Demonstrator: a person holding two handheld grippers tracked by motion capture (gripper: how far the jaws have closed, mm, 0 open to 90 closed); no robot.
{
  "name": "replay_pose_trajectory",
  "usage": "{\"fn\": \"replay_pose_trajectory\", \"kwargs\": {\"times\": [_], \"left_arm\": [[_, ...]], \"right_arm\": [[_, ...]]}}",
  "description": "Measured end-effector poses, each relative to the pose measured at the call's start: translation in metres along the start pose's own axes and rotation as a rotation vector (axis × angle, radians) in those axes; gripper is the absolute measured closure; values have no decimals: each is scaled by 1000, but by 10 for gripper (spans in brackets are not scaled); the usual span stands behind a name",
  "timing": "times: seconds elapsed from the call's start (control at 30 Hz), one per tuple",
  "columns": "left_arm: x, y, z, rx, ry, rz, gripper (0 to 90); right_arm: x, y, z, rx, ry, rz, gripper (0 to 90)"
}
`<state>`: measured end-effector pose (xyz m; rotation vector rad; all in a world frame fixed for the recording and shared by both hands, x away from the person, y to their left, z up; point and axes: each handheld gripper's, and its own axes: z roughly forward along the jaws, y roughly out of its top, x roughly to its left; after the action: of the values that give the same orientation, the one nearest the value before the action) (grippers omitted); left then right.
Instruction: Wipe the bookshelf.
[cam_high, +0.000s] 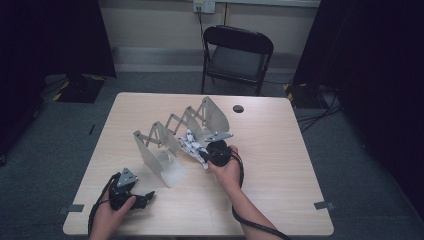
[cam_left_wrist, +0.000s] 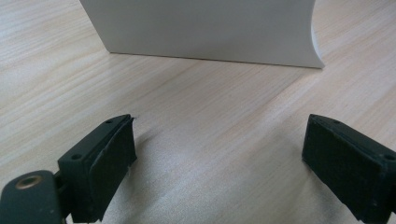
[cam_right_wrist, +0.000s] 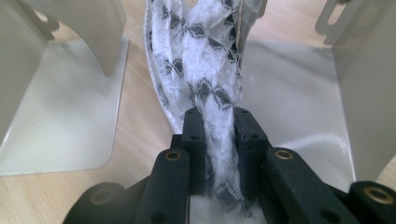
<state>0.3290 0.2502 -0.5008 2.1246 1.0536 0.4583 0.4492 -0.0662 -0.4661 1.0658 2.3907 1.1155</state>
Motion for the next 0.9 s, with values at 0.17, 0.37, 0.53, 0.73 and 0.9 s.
{"fn": "replay_pose_trajectory", "kwargs": {"times": [0.17,0.37,0.53,0.73,0.9], "left_arm": [[0,0,0,0,0,0,93],[0,0,0,0,0,0,92],[0,0,0,0,0,0,93],[0,0,0,0,0,0,93],[0,0,0,0,0,-1,93]], "right_arm": [[1,-7,2,19,6,-7,771],[2,0,-12,4,6,-24,771],[5,22,-31,-55,10,-44,771],[9,42,-38,-97,13,-54,771],[6,32,-22,-47,7,-46,771]]}}
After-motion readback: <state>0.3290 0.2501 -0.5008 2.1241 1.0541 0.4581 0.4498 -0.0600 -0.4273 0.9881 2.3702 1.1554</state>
